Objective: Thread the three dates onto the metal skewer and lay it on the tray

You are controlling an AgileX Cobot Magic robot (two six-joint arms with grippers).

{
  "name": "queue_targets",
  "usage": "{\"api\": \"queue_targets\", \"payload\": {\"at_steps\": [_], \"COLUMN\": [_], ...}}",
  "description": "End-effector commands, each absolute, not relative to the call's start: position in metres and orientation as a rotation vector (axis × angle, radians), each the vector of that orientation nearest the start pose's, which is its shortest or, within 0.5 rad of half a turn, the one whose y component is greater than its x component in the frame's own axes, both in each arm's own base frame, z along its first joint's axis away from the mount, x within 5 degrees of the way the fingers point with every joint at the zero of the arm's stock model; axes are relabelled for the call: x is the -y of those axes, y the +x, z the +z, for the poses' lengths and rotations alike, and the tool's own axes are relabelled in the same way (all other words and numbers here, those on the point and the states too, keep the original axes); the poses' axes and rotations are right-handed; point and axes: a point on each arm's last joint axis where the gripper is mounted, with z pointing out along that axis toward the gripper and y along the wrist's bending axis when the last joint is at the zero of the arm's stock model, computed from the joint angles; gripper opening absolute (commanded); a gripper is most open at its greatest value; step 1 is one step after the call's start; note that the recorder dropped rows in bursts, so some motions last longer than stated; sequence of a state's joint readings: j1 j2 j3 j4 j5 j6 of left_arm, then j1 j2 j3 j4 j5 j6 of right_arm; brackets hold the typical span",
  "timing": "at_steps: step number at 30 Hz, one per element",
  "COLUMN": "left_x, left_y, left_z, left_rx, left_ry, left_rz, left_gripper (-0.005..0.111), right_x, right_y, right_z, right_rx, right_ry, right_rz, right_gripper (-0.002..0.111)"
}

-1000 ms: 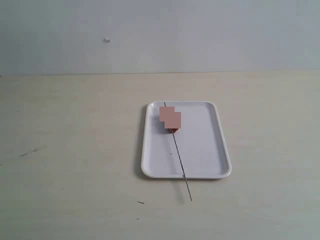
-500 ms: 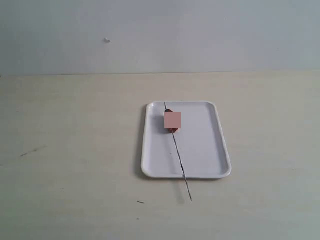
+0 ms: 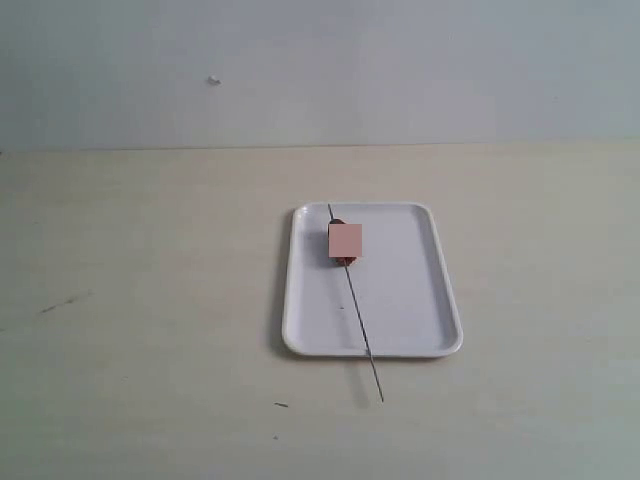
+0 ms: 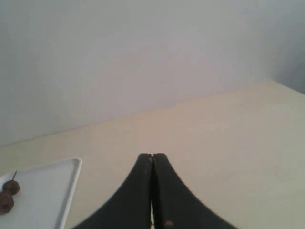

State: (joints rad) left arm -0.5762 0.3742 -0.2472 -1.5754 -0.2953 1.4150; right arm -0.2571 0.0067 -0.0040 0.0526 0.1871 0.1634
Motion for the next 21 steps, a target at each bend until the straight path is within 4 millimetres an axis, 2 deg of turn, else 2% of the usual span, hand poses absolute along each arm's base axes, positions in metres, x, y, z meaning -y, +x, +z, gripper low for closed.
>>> {"api": "queue_targets", "payload": {"at_steps": [1, 14, 17, 19, 21], "left_x": [0.0265, 0.0265, 0.0268, 0.0289, 0.0279], "left_y": [0.0894, 0.0894, 0.0893, 0.0887, 0.09], "left_z": [0.2696, 0.2696, 0.27, 0.2703, 0.273], "left_rx": [-1.619, -1.619, -1.605, -1.613, -1.594], "left_ry": [0.103, 0.103, 0.173, 0.114, -0.017], "left_rz": [-0.334, -0.334, -0.272, -0.367, -0.469], "left_gripper": [0.0, 0.0, 0.0, 0.0, 0.0], "right_x": [0.0136, 0.0136, 0.0136, 0.0136, 0.0136], "right_y": [0.0537, 0.0537, 0.0537, 0.0537, 0.0537], "right_z": [0.1914, 0.1916, 0.1916, 0.1916, 0.1916], "right_rx": [-1.678, -1.676, -1.676, -1.676, -1.676], "right_ry": [0.395, 0.394, 0.394, 0.394, 0.394], "right_rz": [-0.034, -0.034, -0.034, -0.034, -0.034], "right_gripper": [0.0, 0.0, 0.0, 0.0, 0.0]}}
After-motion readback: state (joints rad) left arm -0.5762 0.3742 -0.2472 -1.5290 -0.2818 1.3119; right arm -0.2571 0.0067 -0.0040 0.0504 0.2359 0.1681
